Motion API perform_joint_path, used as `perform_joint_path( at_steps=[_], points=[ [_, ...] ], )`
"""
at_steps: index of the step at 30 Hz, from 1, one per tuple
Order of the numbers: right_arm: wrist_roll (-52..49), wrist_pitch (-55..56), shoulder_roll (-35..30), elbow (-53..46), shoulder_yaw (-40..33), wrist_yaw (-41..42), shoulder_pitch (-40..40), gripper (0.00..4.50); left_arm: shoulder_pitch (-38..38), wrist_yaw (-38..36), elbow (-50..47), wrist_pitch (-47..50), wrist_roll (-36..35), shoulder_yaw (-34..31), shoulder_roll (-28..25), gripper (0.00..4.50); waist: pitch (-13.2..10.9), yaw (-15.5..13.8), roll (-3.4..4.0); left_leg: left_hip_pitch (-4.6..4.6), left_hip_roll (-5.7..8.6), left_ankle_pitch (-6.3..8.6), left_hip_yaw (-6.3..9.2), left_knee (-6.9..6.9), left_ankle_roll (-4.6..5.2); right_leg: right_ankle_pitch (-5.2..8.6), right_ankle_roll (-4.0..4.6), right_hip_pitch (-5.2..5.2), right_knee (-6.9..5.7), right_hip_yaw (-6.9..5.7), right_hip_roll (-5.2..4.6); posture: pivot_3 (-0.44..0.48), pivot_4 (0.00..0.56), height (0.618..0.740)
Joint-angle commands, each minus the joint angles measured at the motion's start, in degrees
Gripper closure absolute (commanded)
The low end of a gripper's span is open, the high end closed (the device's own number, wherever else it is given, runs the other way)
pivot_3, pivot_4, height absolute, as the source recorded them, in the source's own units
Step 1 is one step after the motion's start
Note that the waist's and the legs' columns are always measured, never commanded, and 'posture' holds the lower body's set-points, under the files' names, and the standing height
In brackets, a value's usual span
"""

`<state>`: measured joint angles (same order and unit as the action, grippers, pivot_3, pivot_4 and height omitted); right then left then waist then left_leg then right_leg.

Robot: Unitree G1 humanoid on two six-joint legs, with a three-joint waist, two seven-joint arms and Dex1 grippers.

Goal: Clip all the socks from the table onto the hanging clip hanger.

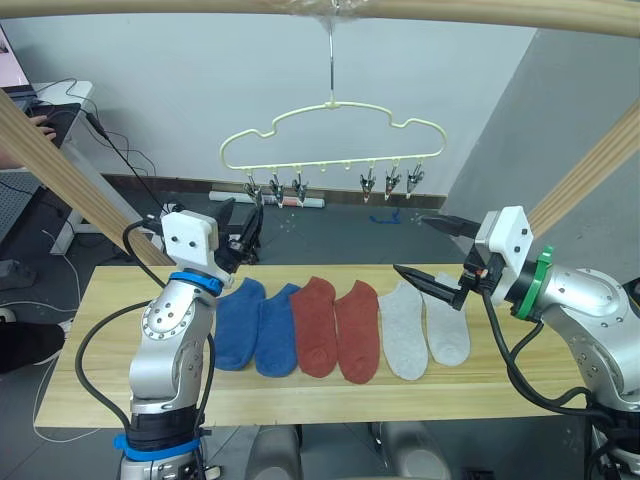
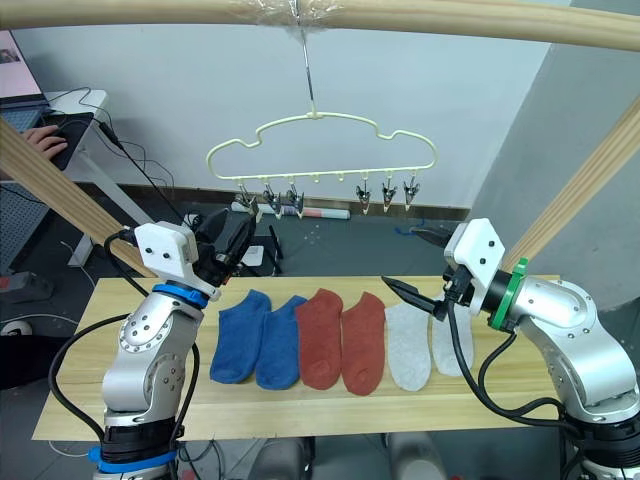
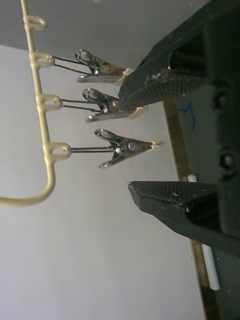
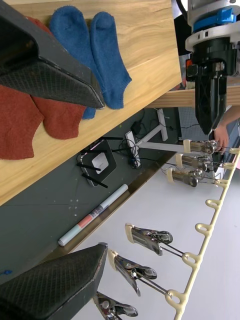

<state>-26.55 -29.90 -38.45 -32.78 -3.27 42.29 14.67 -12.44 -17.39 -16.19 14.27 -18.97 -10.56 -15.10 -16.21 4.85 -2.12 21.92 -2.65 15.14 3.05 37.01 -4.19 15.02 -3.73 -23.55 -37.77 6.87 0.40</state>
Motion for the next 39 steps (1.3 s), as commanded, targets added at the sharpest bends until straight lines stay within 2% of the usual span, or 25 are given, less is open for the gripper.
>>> perform_joint_path(
  at_steps=[1,19,26,31,39],
  points=[
    [-1.37,-0.88,-0.23,-2.75,-0.59,-0.65,1.40,0.00,-1.18,0.84,-0.27,-1.97,0.56,0.39,0.90,2.02,-0.05,0.09,-0.01,0.00,0.00,0.00,0.00,0.00,0.00,0.00,0.00,0.00,0.00,0.00,0.00,-0.148,0.301,0.740],
    [-3.63,-3.91,0.86,-1.71,2.23,0.07,6.93,0.00,-6.12,3.59,4.38,-5.13,1.80,0.17,2.37,2.02,-0.47,0.14,0.00,0.16,0.00,0.00,0.02,-0.02,0.00,0.00,-0.02,-0.12,0.09,-0.02,0.00,-0.141,0.304,0.740],
    [-6.06,-4.98,3.99,-0.21,3.30,0.26,10.20,0.00,-6.92,3.57,5.05,-5.80,2.54,0.43,2.55,2.02,-0.74,0.15,-0.01,0.26,0.00,0.00,0.02,-0.03,0.00,-0.01,-0.01,-0.23,0.08,-0.02,0.00,-0.141,0.305,0.740],
    [-6.38,-5.82,5.04,0.75,3.50,-0.20,11.74,0.00,-7.15,3.67,4.99,-5.83,2.78,0.48,2.57,2.02,-0.80,0.11,-0.03,0.74,0.00,-0.01,0.08,0.02,-0.01,-0.18,0.25,-0.63,0.03,-0.08,-0.01,-0.137,0.306,0.740],
    [-5.91,-5.44,4.72,0.84,3.78,0.11,11.20,0.00,-7.90,4.69,4.22,-4.76,2.89,1.11,2.87,2.02,-0.85,0.04,-0.01,0.90,0.00,-0.01,0.30,0.00,-0.01,-0.19,0.28,-0.69,0.03,-0.31,-0.05,-0.133,0.303,0.740]
  ],
)
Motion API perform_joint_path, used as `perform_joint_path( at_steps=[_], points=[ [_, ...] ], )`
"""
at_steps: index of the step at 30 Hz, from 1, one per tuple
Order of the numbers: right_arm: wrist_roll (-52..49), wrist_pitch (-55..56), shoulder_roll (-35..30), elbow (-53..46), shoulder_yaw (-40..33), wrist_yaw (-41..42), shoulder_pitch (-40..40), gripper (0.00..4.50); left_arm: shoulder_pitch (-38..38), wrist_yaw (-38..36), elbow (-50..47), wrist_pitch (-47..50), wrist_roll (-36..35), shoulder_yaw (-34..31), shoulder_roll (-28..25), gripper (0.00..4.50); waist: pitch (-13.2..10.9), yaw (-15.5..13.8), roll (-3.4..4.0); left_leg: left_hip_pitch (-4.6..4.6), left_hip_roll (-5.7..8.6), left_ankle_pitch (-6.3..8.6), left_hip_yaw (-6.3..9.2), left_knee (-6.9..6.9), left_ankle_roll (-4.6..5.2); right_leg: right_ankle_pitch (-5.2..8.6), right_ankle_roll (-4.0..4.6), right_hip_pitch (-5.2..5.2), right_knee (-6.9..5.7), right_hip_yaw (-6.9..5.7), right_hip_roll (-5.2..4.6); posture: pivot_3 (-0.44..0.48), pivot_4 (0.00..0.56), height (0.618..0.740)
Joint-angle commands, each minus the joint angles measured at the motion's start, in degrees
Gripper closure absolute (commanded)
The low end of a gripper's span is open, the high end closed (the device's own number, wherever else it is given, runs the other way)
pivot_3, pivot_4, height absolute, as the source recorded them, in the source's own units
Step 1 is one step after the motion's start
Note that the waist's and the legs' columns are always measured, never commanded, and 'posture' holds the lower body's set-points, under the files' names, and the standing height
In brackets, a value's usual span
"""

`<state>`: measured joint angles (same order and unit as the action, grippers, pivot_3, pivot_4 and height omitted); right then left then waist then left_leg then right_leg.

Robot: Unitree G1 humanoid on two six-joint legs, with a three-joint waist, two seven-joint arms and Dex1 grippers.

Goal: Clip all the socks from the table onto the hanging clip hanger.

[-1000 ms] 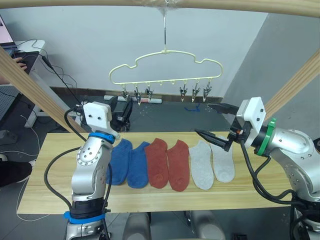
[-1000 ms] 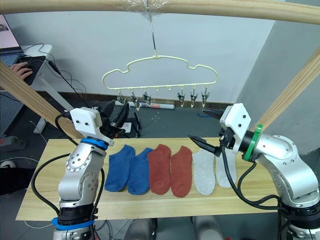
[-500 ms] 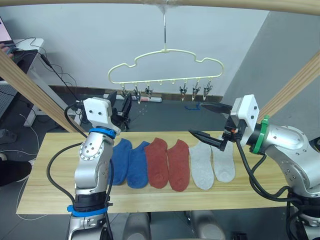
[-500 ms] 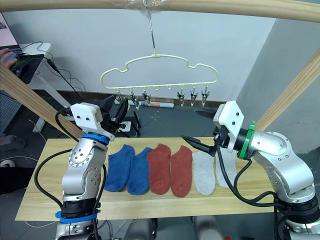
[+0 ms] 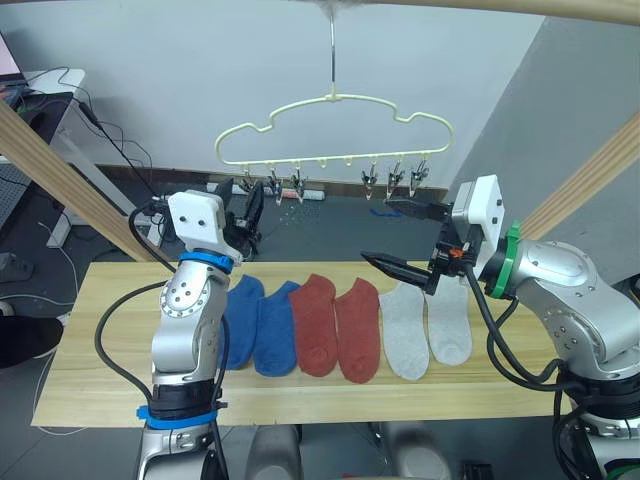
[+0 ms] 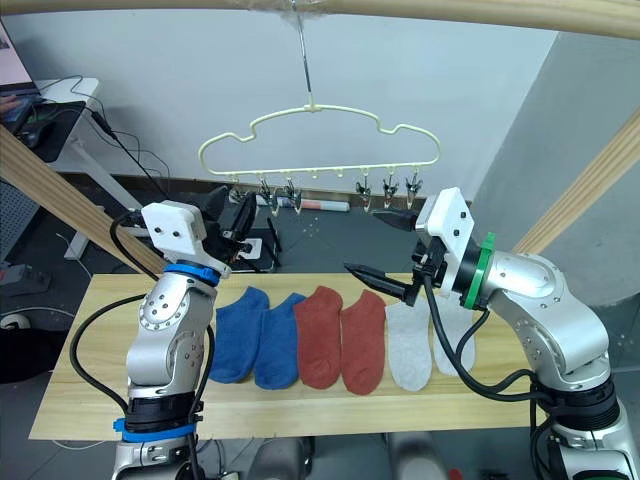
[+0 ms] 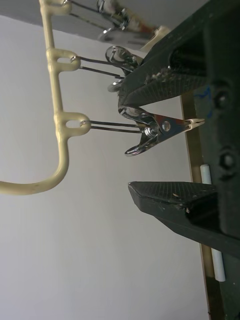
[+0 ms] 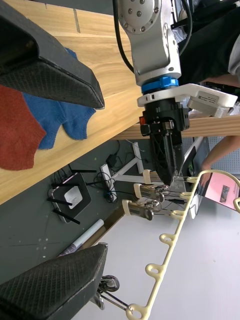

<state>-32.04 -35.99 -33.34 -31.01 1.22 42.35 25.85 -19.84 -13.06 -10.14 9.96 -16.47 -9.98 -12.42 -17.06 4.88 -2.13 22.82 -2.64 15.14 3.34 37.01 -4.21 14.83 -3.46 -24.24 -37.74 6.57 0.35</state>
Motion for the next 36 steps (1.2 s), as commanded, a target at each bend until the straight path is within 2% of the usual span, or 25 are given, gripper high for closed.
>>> perform_joint_path(
  at_steps=[1,6,11,14,25,36],
  points=[
    [-0.42,0.61,-0.44,-0.99,-0.75,0.01,-0.05,0.00,-0.44,0.43,-1.86,-0.51,0.50,0.71,0.25,2.02,0.00,0.00,0.00,0.00,0.00,0.00,0.00,0.00,0.00,0.00,0.00,0.00,0.00,0.00,0.00,-0.133,0.303,0.740],
    [-0.50,0.33,-0.82,-1.33,-1.00,-0.07,-0.45,0.00,-0.40,0.37,-1.99,-0.61,0.32,1.00,0.48,2.02,-0.01,0.00,0.00,0.00,0.00,0.00,0.01,0.00,0.00,0.00,0.00,0.00,-0.01,-0.01,0.00,-0.133,0.304,0.740],
    [-0.83,0.01,-1.49,-1.76,-1.42,-0.08,-1.06,0.00,-0.37,0.31,-2.23,-0.52,0.10,0.97,0.63,3.45,-0.03,-0.03,0.00,0.01,0.00,0.00,0.01,0.00,0.00,0.00,0.00,0.00,0.00,-0.02,0.00,-0.134,0.306,0.740],
    [-1.01,-0.13,-1.88,-2.10,-1.69,-0.16,-1.72,0.00,-0.20,0.43,-2.53,-0.51,0.27,1.10,0.74,3.79,-0.03,-0.04,0.00,0.00,0.00,0.00,0.02,0.00,0.00,0.00,0.00,0.00,0.00,-0.02,0.00,-0.134,0.306,0.740],
    [4.72,4.43,-3.79,-0.96,-0.77,-0.46,-11.04,0.00,0.38,0.69,-4.60,0.22,0.95,0.62,0.00,3.89,-0.05,-0.08,-0.01,0.01,0.01,0.00,0.02,0.01,0.00,0.00,-0.01,0.01,0.00,-0.02,0.00,-0.134,0.306,0.740],
    [5.53,5.56,-2.94,-0.98,-0.48,-0.62,-11.98,0.00,1.00,0.71,-5.49,1.05,0.22,-0.06,0.20,3.91,-0.06,-0.09,-0.02,0.01,0.01,-0.01,0.03,0.01,-0.01,0.00,-0.01,0.01,0.00,-0.03,0.00,-0.112,0.304,0.740]
  ],
)
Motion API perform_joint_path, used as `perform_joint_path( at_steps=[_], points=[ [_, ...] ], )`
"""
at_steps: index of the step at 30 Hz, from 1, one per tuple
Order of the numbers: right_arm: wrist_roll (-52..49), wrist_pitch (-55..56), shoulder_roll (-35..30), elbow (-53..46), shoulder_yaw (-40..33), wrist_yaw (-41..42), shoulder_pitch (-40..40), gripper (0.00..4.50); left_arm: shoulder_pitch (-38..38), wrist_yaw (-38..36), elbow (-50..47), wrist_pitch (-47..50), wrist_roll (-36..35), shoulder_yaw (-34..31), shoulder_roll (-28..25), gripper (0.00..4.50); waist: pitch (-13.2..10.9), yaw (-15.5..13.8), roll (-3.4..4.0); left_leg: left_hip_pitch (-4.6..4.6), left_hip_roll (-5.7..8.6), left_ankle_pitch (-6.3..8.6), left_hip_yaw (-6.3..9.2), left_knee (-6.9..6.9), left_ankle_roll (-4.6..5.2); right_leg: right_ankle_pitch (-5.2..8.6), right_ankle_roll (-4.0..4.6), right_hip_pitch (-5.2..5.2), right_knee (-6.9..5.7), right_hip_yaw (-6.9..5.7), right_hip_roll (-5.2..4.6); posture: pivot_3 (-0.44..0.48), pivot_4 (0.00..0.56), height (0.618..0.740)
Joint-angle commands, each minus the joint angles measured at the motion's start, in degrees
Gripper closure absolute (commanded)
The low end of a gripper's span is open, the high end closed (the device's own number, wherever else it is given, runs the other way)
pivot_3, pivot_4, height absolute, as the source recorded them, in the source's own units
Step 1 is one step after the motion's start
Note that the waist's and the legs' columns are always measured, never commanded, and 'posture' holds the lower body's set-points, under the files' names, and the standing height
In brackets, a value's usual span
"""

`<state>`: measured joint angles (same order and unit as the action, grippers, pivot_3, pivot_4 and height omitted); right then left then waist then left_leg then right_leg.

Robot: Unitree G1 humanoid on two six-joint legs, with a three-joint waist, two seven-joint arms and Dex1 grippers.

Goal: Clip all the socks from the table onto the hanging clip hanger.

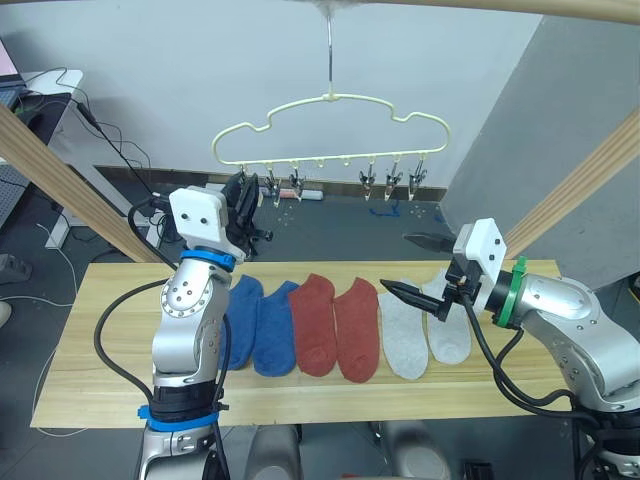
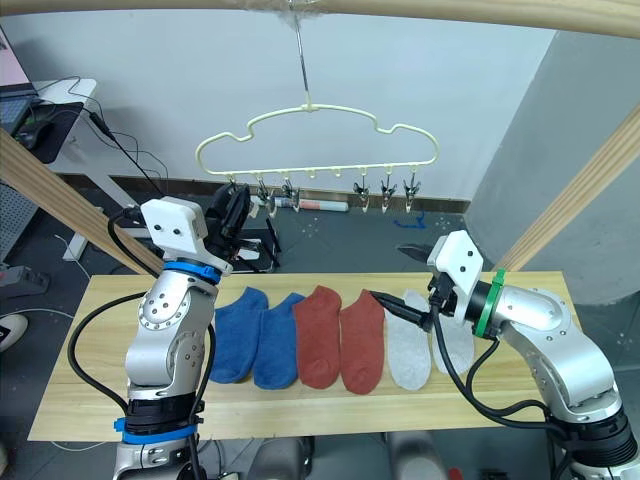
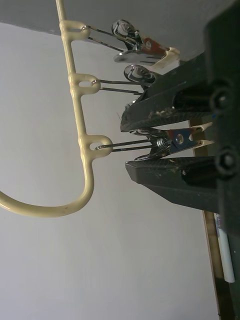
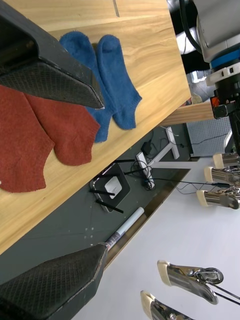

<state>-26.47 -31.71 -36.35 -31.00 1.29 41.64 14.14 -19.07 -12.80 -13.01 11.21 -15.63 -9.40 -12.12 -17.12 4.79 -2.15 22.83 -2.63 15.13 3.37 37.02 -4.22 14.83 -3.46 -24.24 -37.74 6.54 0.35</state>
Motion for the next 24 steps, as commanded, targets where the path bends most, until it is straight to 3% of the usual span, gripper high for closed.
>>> perform_joint_path(
  at_steps=[1,21,24],
  points=[
    [0.06,1.37,0.11,-0.96,-0.54,0.10,-0.26,0.00,0.28,0.43,-2.61,-0.16,-0.68,-0.67,-0.11,3.91,0.00,0.00,0.00,0.00,0.00,0.00,0.00,0.00,0.00,0.00,0.00,0.00,0.00,0.00,0.00,-0.112,0.304,0.740],
    [6.30,4.08,0.77,2.08,-0.25,-2.19,-1.96,0.00,0.79,0.12,-3.07,0.23,-0.90,-0.34,-0.41,3.92,0.00,-0.03,0.00,0.00,0.00,0.00,0.00,0.00,0.00,0.00,0.00,0.00,-0.02,0.00,0.00,-0.107,0.304,0.740],
    [11.15,4.01,0.94,4.92,-0.21,-6.32,-2.11,0.00,0.72,0.04,-3.08,0.30,-0.88,-0.29,-0.32,3.92,0.00,-0.04,0.00,-0.01,0.01,0.00,0.00,0.01,0.00,0.00,0.00,0.00,-0.02,0.00,0.00,-0.107,0.304,0.740]
  ],
)
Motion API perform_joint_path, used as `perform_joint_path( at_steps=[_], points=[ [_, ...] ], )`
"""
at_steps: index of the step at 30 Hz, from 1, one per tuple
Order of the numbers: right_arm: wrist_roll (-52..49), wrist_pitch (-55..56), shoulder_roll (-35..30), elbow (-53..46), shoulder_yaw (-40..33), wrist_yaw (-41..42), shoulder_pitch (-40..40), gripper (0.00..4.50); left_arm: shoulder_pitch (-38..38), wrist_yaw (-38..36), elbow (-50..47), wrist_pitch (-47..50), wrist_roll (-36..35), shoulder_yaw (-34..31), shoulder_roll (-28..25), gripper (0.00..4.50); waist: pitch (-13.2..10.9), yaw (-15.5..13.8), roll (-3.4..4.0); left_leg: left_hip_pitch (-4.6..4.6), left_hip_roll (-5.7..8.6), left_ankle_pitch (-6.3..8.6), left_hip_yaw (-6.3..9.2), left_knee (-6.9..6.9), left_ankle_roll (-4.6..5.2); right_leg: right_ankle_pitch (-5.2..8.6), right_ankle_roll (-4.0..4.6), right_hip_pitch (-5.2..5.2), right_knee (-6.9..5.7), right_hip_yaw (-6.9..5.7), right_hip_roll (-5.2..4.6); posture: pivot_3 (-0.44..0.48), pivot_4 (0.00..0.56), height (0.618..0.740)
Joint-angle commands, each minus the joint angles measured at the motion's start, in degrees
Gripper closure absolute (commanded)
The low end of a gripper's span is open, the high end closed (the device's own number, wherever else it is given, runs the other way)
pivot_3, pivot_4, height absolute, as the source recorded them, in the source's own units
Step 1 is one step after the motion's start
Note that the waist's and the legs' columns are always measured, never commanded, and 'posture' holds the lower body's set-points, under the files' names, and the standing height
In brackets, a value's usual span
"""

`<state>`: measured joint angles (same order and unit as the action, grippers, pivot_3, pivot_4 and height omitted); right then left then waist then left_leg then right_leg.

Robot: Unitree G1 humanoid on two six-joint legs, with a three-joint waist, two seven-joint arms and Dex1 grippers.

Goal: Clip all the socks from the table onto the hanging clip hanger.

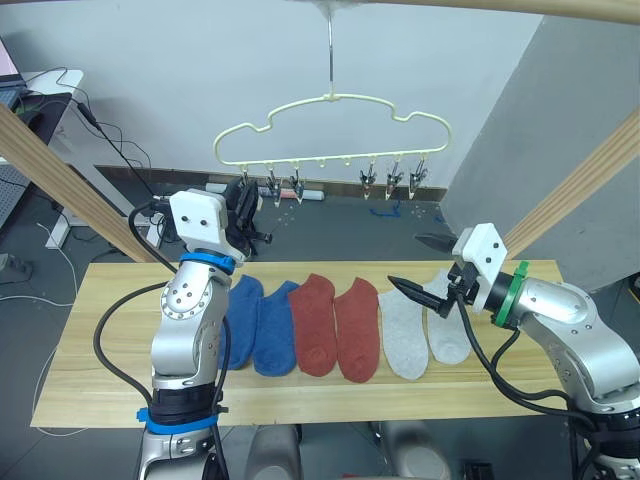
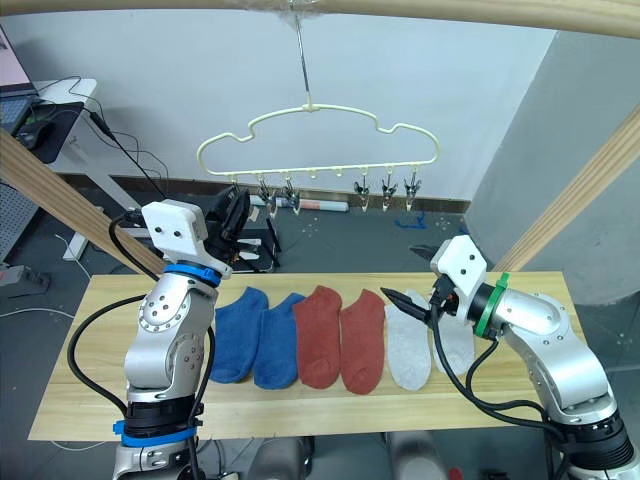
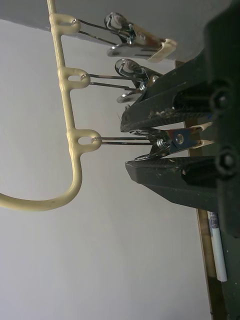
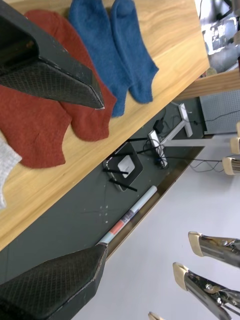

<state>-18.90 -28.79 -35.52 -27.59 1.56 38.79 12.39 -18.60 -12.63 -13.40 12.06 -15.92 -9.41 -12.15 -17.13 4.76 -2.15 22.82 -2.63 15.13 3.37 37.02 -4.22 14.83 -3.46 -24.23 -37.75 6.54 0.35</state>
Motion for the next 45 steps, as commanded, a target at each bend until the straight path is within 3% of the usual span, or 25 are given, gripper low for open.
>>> perform_joint_path(
  at_steps=[1,5,11,18,25,29,37,39,45],
  points=[
    [4.96,0.26,0.66,2.94,-0.87,-5.60,-0.43,0.00,0.22,-0.15,-2.69,-0.54,-0.57,-0.24,-0.27,3.92,0.00,-0.01,0.00,0.00,0.00,0.00,0.00,0.00,0.00,0.00,0.00,0.00,0.00,0.00,0.00,-0.107,0.304,0.740],
    [10.74,-4.08,3.15,9.46,-1.99,-14.93,-3.38,0.00,0.11,-0.53,-2.85,-0.21,-0.61,-0.09,-0.46,3.94,0.00,-0.06,0.00,0.00,0.00,0.00,0.00,-0.01,-0.01,0.00,0.01,-0.01,0.00,0.00,0.00,-0.105,0.309,0.740],
    [15.22,0.18,7.29,20.98,-1.29,-20.46,-3.68,0.00,-0.23,-1.32,-3.06,1.22,-1.48,-0.46,-1.25,4.02,-0.06,0.02,0.05,-0.02,0.02,0.00,-0.06,-0.01,0.00,0.00,0.00,-0.02,-0.01,0.05,-0.03,-0.101,0.315,0.740],
    [16.46,7.58,11.20,35.58,-1.25,-21.56,1.93,0.00,-0.49,-3.53,-4.33,4.93,-4.83,-0.95,-3.22,4.07,-0.33,0.04,0.15,-0.06,0.02,0.00,-0.10,0.01,-0.01,0.00,-0.01,-0.02,-0.07,0.10,-0.01,-0.071,0.322,0.740],
    [15.30,8.91,14.70,41.88,-1.48,-21.67,4.29,0.00,-0.92,-5.91,-5.68,8.93,-8.55,-1.53,-6.06,4.08,-0.37,-0.07,0.20,-0.04,0.01,0.00,-0.07,-0.04,-0.01,0.00,0.00,-0.02,-0.06,0.07,-0.02,-0.056,0.323,0.740],
    [15.03,7.95,16.76,43.05,-2.41,-23.20,4.54,0.90,-1.80,-7.06,-5.79,11.33,-10.59,-1.83,-7.55,4.09,-0.36,-0.07,0.20,-0.05,0.01,0.00,-0.05,-0.02,-0.01,0.00,0.00,-0.02,-0.10,0.06,-0.02,-0.052,0.319,0.740],
    [15.06,8.29,18.43,42.23,-2.84,-23.44,3.73,3.91,-3.40,-8.02,-5.62,15.91,-14.71,-3.30,-9.42,4.09,-0.36,-0.07,0.21,-0.05,0.01,-0.01,-0.05,-0.01,-0.01,0.00,0.00,-0.02,-0.13,0.05,-0.02,-0.052,0.318,0.740],
    [14.90,8.49,18.74,41.64,-2.90,-23.14,3.36,4.50,-3.75,-8.43,-5.79,17.08,-15.78,-3.52,-9.91,4.09,-0.36,-0.08,0.21,-0.05,0.01,-0.01,-0.05,-0.02,-0.01,0.00,0.00,-0.02,-0.12,0.04,-0.02,-0.052,0.317,0.740],
    [15.25,11.91,19.07,39.22,-2.34,-21.96,1.81,4.50,-4.09,-8.94,-5.83,18.16,-16.54,-3.49,-11.16,4.09,-0.37,-0.07,0.21,-0.06,0.01,0.00,-0.05,-0.02,-0.01,0.00,0.00,-0.02,-0.12,0.05,-0.02,-0.055,0.315,0.740]
  ],
)
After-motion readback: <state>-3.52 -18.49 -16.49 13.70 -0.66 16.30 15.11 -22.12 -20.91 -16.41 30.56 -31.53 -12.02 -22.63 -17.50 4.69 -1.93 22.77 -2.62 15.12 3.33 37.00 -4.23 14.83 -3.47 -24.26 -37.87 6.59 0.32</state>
